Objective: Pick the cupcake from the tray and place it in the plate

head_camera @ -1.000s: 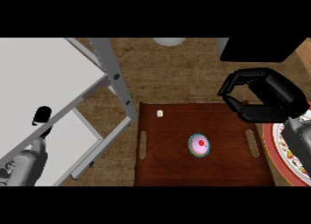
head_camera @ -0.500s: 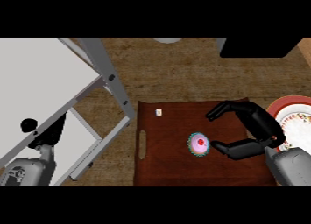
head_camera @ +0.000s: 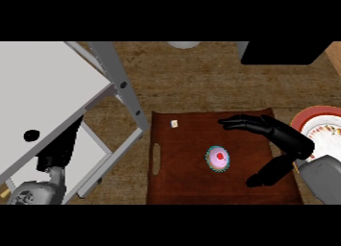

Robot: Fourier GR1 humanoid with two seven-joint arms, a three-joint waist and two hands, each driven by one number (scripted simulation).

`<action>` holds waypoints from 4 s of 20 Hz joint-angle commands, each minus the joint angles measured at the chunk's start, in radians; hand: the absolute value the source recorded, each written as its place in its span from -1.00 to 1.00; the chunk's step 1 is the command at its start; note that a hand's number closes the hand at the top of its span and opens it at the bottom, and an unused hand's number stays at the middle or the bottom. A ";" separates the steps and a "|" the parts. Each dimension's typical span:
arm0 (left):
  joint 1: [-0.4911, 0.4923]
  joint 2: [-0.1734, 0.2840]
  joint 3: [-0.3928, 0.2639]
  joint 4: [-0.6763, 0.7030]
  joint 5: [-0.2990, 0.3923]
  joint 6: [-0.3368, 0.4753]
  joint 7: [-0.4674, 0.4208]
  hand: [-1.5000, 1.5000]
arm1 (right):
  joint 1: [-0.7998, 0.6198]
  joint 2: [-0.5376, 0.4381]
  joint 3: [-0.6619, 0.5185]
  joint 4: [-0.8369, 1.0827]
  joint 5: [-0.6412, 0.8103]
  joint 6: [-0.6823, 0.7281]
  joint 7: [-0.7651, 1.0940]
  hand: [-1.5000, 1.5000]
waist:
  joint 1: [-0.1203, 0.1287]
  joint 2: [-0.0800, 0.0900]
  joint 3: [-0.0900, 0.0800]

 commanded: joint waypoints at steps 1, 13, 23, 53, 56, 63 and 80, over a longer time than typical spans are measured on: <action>0.072 -0.013 -0.012 0.076 -0.010 -0.002 -0.009 0.00 | -0.089 -0.070 0.004 0.016 0.139 -0.030 0.012 -1.00 | 0.001 0.011 -0.018; 0.083 -0.022 -0.011 0.043 -0.031 0.008 0.032 0.00 | -0.208 -0.037 0.199 -0.049 0.331 0.176 0.326 -1.00 | -0.008 0.008 -0.018; 0.093 -0.040 -0.009 0.027 -0.047 0.005 0.038 0.00 | -0.186 0.088 0.239 0.010 0.455 0.178 0.389 -1.00 | -0.006 0.009 -0.017; 0.009 -0.110 0.071 0.107 -0.121 -0.027 0.047 0.00 | -0.143 0.284 0.026 0.157 0.861 0.146 0.104 1.00 | -0.012 0.008 -0.017; 0.056 -0.080 0.086 0.060 -0.094 -0.075 0.033 0.00 | -0.177 0.314 -0.018 0.282 0.903 0.019 0.080 1.00 | -0.005 0.009 -0.017; 0.098 -0.078 0.117 0.112 -0.094 -0.053 -0.028 0.00 | -0.141 0.233 -0.404 0.286 0.853 -0.160 0.500 1.00 | -0.080 0.004 -0.017; 0.062 -0.075 0.092 0.089 -0.098 -0.076 -0.009 0.00 | -0.306 0.098 -0.806 0.338 1.358 -0.698 1.804 1.00 | 0.001 0.017 -0.023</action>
